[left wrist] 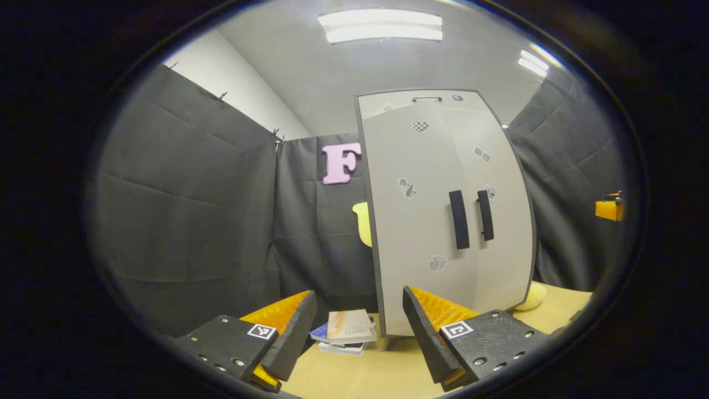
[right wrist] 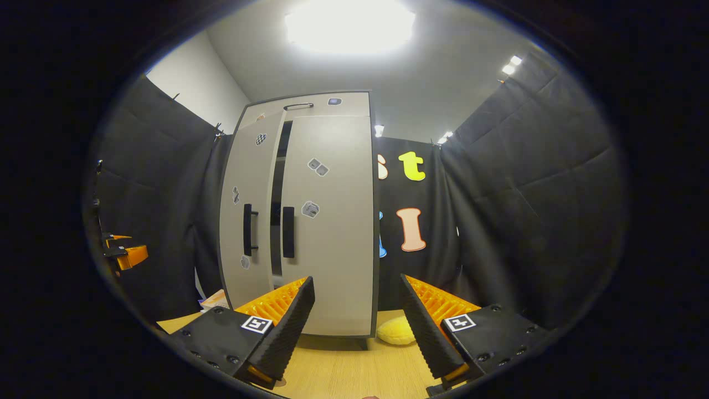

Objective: Grasp the bottle in the cabinet with the left hand and place it on the coaster, then close the right door with the right hand and the left door with the left hand.

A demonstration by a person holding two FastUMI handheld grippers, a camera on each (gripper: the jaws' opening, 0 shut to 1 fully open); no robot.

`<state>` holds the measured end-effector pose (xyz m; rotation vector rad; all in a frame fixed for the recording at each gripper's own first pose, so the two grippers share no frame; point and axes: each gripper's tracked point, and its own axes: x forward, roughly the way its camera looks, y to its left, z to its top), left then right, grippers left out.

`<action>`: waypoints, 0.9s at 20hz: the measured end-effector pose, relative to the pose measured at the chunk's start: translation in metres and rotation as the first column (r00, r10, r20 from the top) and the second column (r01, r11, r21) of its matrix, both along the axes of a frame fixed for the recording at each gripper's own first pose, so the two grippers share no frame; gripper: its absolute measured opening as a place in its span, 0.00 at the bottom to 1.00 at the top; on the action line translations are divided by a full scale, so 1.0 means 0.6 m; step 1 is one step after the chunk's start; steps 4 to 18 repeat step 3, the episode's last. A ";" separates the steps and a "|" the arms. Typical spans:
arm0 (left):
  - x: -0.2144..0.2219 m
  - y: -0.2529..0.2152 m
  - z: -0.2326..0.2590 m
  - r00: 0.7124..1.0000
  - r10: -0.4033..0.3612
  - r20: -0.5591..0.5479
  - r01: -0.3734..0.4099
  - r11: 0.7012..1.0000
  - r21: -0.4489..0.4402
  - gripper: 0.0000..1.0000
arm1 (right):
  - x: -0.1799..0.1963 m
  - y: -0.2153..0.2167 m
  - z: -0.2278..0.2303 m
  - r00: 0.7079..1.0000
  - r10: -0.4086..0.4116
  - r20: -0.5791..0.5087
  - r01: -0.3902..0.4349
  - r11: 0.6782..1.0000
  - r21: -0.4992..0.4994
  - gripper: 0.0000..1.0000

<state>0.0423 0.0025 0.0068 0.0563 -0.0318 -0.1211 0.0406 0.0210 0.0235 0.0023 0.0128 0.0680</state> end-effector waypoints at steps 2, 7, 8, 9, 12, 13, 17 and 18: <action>-0.005 0.005 -0.001 1.000 0.003 -0.004 -0.003 1.000 0.007 0.97 | -0.002 0.002 0.001 1.000 0.002 0.003 -0.002 1.000 0.003 0.96; -0.006 0.006 -0.003 1.000 0.002 -0.009 -0.001 1.000 0.004 0.97 | -0.001 0.003 0.001 1.000 0.003 0.003 -0.003 1.000 0.004 0.96; -0.006 0.006 -0.003 1.000 0.002 -0.009 -0.001 1.000 0.004 0.97 | -0.001 0.003 0.001 1.000 0.003 0.003 -0.003 1.000 0.004 0.96; -0.006 0.006 -0.003 1.000 0.002 -0.009 -0.001 1.000 0.004 0.97 | -0.001 0.003 0.001 1.000 0.003 0.003 -0.003 1.000 0.004 0.96; -0.006 0.006 -0.003 1.000 0.002 -0.009 -0.001 1.000 0.004 0.97 | -0.001 0.003 0.001 1.000 0.003 0.003 -0.003 1.000 0.004 0.96; -0.006 0.006 -0.003 1.000 0.002 -0.009 -0.001 1.000 0.004 0.97 | -0.001 0.003 0.001 1.000 0.003 0.003 -0.003 1.000 0.004 0.96; -0.006 0.006 -0.003 1.000 0.002 -0.009 -0.001 1.000 0.004 0.97 | -0.001 0.003 0.001 1.000 0.003 0.003 -0.003 1.000 0.004 0.96; -0.006 0.006 -0.003 1.000 0.002 -0.009 -0.001 1.000 0.004 0.97 | -0.001 0.003 0.001 1.000 0.003 0.003 -0.003 1.000 0.004 0.96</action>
